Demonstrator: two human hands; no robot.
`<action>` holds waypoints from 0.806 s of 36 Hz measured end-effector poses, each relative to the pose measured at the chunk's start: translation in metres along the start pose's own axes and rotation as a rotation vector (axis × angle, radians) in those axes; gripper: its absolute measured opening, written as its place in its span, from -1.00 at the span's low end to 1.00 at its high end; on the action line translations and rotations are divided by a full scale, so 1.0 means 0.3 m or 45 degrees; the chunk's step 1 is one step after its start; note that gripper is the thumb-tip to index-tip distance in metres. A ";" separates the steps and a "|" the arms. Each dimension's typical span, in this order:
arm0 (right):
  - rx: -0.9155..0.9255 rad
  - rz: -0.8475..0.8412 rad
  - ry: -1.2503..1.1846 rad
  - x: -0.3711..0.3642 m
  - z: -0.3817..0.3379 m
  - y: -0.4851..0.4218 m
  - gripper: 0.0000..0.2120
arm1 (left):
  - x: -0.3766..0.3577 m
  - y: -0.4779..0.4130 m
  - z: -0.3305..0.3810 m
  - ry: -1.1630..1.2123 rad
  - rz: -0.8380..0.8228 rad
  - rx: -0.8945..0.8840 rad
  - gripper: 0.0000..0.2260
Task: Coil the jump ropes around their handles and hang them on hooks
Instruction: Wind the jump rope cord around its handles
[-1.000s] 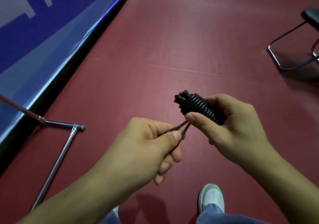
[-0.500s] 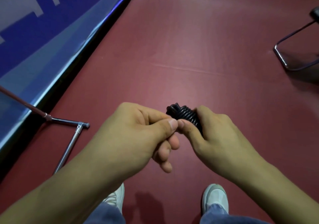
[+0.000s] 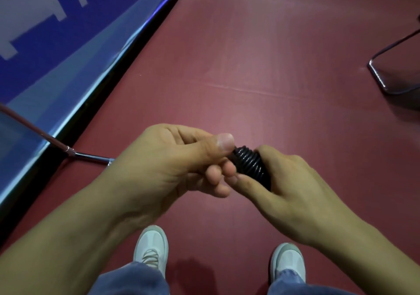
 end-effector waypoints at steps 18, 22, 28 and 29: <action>0.084 0.252 -0.026 0.040 -0.026 0.005 -0.44 | 0.071 -0.032 -0.042 0.025 0.423 -0.181 -0.96; 0.061 0.260 -0.019 0.043 -0.020 0.001 -0.39 | 0.068 -0.024 -0.026 0.072 0.435 -0.259 -0.94; 0.020 0.258 -0.040 0.049 -0.014 0.007 -0.48 | 0.065 -0.005 0.012 -0.135 0.480 -0.424 -0.96; 0.010 0.263 -0.051 0.053 -0.009 0.006 -0.48 | 0.061 -0.002 0.019 -0.200 0.467 -0.458 -0.93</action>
Point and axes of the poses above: each hand's wrist, its own y-axis away from the middle knuckle, its own x-axis out of the back of the hand, z = x × y, the point moved 10 cm from there along -y, towards the middle knuckle, and after that the axes turned 1 degree about z, right-handed, at the moved point
